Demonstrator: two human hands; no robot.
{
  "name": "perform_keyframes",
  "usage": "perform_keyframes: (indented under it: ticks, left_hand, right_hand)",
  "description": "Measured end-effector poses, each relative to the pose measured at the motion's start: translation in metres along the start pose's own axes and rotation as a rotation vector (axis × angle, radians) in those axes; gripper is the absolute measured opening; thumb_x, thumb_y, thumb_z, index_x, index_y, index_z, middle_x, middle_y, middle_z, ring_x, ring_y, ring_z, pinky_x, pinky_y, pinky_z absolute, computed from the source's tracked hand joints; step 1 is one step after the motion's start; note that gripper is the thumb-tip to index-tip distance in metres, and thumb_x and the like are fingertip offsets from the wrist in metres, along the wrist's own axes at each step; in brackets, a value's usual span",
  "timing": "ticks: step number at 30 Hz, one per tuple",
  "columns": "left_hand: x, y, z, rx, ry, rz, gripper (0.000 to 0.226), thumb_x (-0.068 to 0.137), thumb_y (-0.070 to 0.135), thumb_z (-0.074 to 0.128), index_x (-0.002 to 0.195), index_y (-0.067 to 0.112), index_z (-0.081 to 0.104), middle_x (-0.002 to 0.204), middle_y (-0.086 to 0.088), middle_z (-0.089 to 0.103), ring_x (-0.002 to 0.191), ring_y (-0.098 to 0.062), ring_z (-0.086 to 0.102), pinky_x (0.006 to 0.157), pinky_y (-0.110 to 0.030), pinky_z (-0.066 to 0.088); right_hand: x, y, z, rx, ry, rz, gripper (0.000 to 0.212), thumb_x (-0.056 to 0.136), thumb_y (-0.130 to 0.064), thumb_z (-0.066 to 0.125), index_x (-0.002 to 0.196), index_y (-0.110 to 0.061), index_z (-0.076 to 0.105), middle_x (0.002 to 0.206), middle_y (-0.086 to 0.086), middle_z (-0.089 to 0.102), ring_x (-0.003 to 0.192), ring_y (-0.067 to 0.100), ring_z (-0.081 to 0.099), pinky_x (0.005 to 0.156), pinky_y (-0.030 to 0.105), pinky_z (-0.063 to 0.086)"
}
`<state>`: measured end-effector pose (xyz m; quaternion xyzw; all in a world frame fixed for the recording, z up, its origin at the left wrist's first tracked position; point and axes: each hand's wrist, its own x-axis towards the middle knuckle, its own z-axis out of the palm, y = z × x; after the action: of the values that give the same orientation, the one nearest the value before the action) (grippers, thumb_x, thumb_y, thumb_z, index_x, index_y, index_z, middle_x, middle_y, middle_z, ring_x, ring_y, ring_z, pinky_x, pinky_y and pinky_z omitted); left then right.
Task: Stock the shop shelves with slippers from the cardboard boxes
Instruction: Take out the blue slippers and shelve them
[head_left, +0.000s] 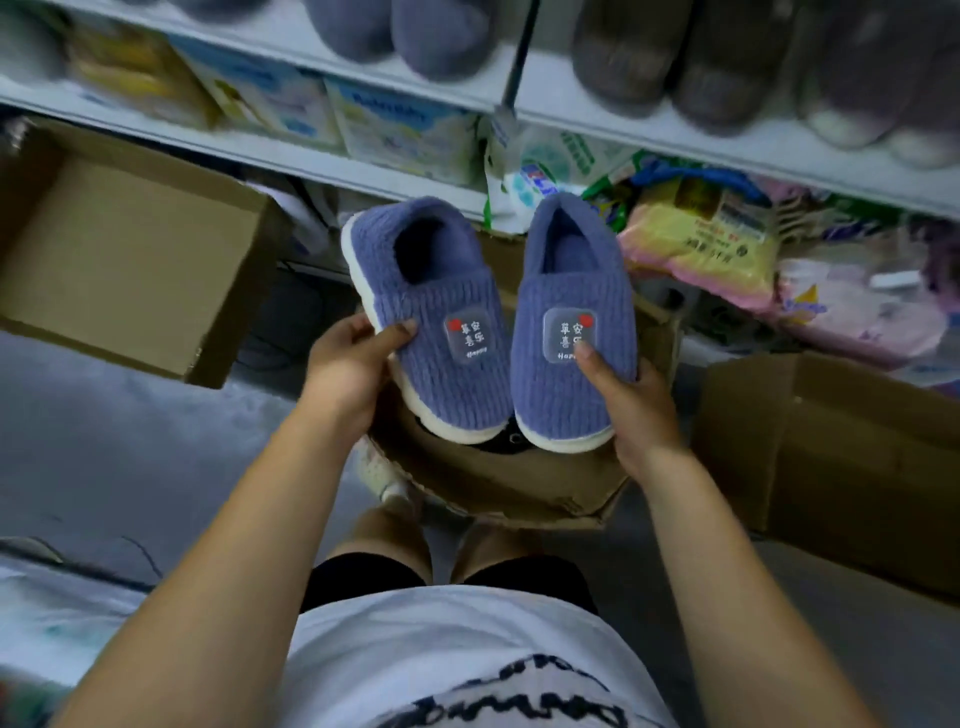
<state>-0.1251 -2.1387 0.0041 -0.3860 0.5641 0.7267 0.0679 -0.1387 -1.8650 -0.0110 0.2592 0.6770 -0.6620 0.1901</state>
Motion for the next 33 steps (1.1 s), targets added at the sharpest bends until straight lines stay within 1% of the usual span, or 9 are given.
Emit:
perform_keyframes:
  ticks: [4,9,11,13,17,21,26,29,33]
  left_hand:
    - [-0.037,0.059,-0.037,-0.126,0.027,0.073,0.035,0.089,0.013,0.075,0.121,0.002,0.065,0.110,-0.015,0.075,0.089,-0.024,0.075,0.073,-0.033,0.061]
    - [-0.071,0.124,-0.090,-0.197,0.011,0.226,0.035,0.088,0.012,0.075,0.120,0.002,0.062,0.103,-0.014,0.075,0.081,-0.020,0.073,0.070,-0.032,0.061]
    - [-0.080,0.144,-0.116,-0.238,-0.003,0.273,0.024,0.090,0.013,0.072,0.112,0.005,0.065,0.099,-0.015,0.074,0.075,-0.019,0.071,0.064,-0.028,0.058]
    - [-0.089,0.163,-0.141,-0.292,-0.035,0.306,0.017,0.093,0.017,0.070,0.106,0.007,0.067,0.099,-0.017,0.074,0.076,-0.022,0.069,0.067,-0.030,0.058]
    - [-0.104,0.194,-0.200,-0.400,-0.182,0.366,0.044,0.094,0.029,0.066,0.129,0.002,0.063,0.118,-0.018,0.073,0.105,-0.028,0.072,0.084,-0.039,0.062]
    - [-0.111,0.223,-0.265,-0.311,-0.307,0.473,0.059,0.090,0.027,0.071,0.141,0.004,0.051,0.132,-0.019,0.066,0.125,-0.038,0.061,0.106,-0.055,0.049]
    - [-0.120,0.245,-0.328,-0.182,-0.366,0.520,0.061,0.080,0.017,0.074,0.137,0.010,0.055,0.128,-0.015,0.069,0.120,-0.034,0.065,0.103,-0.049,0.052]
    - [-0.116,0.249,-0.352,-0.195,-0.337,0.516,0.062,0.079,0.016,0.075,0.137,0.010,0.056,0.128,-0.016,0.069,0.119,-0.035,0.066,0.104,-0.052,0.051]
    - [-0.098,0.250,-0.373,-0.238,-0.260,0.494,0.064,0.075,0.016,0.078,0.136,0.010,0.057,0.124,-0.016,0.071,0.114,-0.034,0.069,0.098,-0.050,0.055]
  right_hand:
    - [-0.036,-0.049,0.019,0.036,-0.021,-0.075,0.075,0.054,-0.056,0.088,0.120,-0.027,0.066,0.117,-0.004,0.074,0.104,0.018,0.072,0.088,0.041,0.058]
    - [-0.081,-0.106,0.079,0.094,-0.119,-0.277,0.046,0.073,-0.033,0.084,0.115,-0.022,0.068,0.109,-0.003,0.077,0.102,0.016,0.074,0.096,0.043,0.057]
    - [-0.101,-0.121,0.109,0.105,-0.184,-0.315,0.045,0.076,-0.032,0.082,0.117,-0.017,0.069,0.111,0.003,0.077,0.104,0.022,0.074,0.097,0.047,0.056]
    - [-0.124,-0.132,0.140,0.134,-0.237,-0.340,0.049,0.076,-0.033,0.081,0.120,-0.015,0.069,0.113,0.007,0.076,0.106,0.026,0.073,0.098,0.049,0.055]
    - [-0.170,-0.145,0.215,0.215,-0.329,-0.379,0.047,0.080,-0.030,0.075,0.122,-0.011,0.067,0.114,0.010,0.076,0.107,0.028,0.073,0.092,0.045,0.059]
    - [-0.202,-0.154,0.282,0.254,-0.370,-0.425,0.049,0.082,-0.029,0.074,0.126,-0.008,0.065,0.118,0.012,0.074,0.110,0.029,0.072,0.096,0.046,0.055]
    - [-0.229,-0.156,0.340,0.296,-0.418,-0.407,0.047,0.087,-0.028,0.072,0.128,-0.008,0.064,0.119,0.012,0.074,0.110,0.029,0.071,0.094,0.045,0.056]
    - [-0.235,-0.157,0.364,0.308,-0.458,-0.383,0.042,0.090,-0.026,0.069,0.128,-0.008,0.064,0.118,0.012,0.074,0.109,0.029,0.072,0.084,0.039,0.062]
    - [-0.227,-0.159,0.389,0.282,-0.466,-0.349,0.038,0.093,-0.024,0.068,0.127,-0.007,0.064,0.118,0.014,0.074,0.109,0.030,0.072,0.087,0.041,0.061]
